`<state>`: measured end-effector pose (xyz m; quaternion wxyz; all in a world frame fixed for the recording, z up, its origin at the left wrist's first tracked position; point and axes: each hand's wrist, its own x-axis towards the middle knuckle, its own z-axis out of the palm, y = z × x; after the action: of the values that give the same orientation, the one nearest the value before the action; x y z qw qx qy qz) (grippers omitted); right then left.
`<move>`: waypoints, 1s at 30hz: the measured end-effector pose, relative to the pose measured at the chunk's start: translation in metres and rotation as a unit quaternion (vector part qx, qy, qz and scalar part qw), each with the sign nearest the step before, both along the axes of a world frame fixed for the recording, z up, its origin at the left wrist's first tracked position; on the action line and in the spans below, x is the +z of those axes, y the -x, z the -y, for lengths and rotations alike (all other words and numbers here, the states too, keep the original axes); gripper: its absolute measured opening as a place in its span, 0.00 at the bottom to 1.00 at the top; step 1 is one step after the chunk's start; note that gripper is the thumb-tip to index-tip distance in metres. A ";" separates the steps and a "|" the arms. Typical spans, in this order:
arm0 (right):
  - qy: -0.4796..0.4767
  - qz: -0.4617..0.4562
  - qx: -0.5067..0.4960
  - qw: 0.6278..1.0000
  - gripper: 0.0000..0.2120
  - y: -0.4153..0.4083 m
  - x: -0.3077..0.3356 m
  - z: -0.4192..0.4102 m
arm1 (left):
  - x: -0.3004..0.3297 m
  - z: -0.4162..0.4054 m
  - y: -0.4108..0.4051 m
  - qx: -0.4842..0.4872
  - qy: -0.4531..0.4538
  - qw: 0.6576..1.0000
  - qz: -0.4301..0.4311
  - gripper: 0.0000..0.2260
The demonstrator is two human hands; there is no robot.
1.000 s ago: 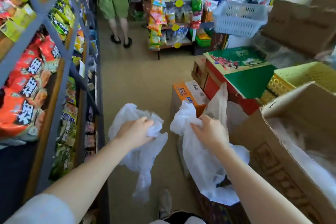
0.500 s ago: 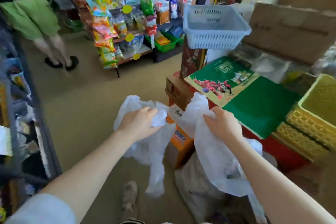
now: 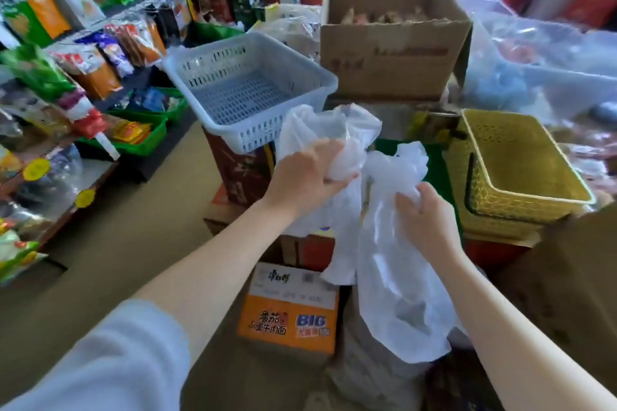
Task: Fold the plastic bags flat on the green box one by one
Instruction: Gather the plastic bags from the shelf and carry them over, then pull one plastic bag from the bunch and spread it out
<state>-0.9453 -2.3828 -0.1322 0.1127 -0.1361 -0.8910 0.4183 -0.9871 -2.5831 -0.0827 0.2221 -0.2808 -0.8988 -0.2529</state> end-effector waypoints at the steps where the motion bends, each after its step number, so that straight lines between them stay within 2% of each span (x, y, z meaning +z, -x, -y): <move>1: 0.010 -0.009 -0.016 1.000 0.11 0.009 0.003 -0.004 | 0.005 -0.010 0.016 -0.023 -0.007 0.999 -0.022 0.23; 6: 0.040 -0.051 -0.057 0.996 0.08 0.071 0.010 -0.026 | 0.019 -0.056 0.102 -0.076 -0.007 0.990 -0.115 0.17; 9: 0.044 -0.049 -0.075 0.995 0.07 0.119 0.004 -0.037 | -0.005 -0.073 0.164 -0.065 -0.015 0.992 -0.107 0.18; 11: 0.024 -0.030 -0.079 0.996 0.08 0.144 -0.007 -0.041 | -0.039 -0.083 0.203 -0.043 0.047 0.998 0.020 0.20; 12: 0.015 -0.012 -0.080 0.997 0.11 0.153 -0.014 -0.042 | -0.062 -0.086 0.221 -0.026 0.116 0.987 0.107 0.21; 14: 0.005 0.027 -0.089 0.996 0.16 0.166 -0.034 -0.047 | -0.110 -0.089 0.247 -0.013 0.225 0.942 0.250 0.21; 16: 0.001 0.052 -0.105 0.993 0.17 0.172 -0.050 -0.052 | -0.149 -0.089 0.260 -0.026 0.243 0.916 0.318 0.18; 18: -0.009 0.057 -0.126 0.990 0.17 0.178 -0.064 -0.054 | -0.173 -0.090 0.270 -0.042 0.255 0.905 0.337 0.17; 20: -0.027 0.047 -0.145 0.988 0.17 0.187 -0.073 -0.052 | -0.185 -0.090 0.277 -0.054 0.246 0.906 0.339 0.22; 22: -0.049 0.018 -0.161 0.985 0.14 0.205 -0.079 -0.044 | -0.183 -0.086 0.278 -0.059 0.178 0.927 0.324 0.30; 24: -0.083 0.002 -0.169 0.982 0.09 0.231 -0.086 -0.037 | -0.173 -0.076 0.275 -0.071 0.100 0.959 0.256 0.35; 26: -0.106 0.060 -0.132 0.984 0.10 0.259 -0.100 -0.036 | -0.167 -0.066 0.275 -0.123 0.073 0.972 0.188 0.32; 28: -0.105 0.185 -0.053 0.976 0.15 0.277 -0.112 -0.036 | -0.170 -0.059 0.280 -0.190 0.117 0.964 0.142 0.32; 30: -0.117 0.213 -0.004 0.970 0.18 0.276 -0.119 -0.039 | -0.181 -0.062 0.287 -0.240 0.195 0.943 0.122 0.35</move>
<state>-1.2209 -2.3436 -0.2511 -0.0632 -0.2119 -0.9365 0.2722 -1.2738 -2.5211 -0.2639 -0.0151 -0.4929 -0.8567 -0.1509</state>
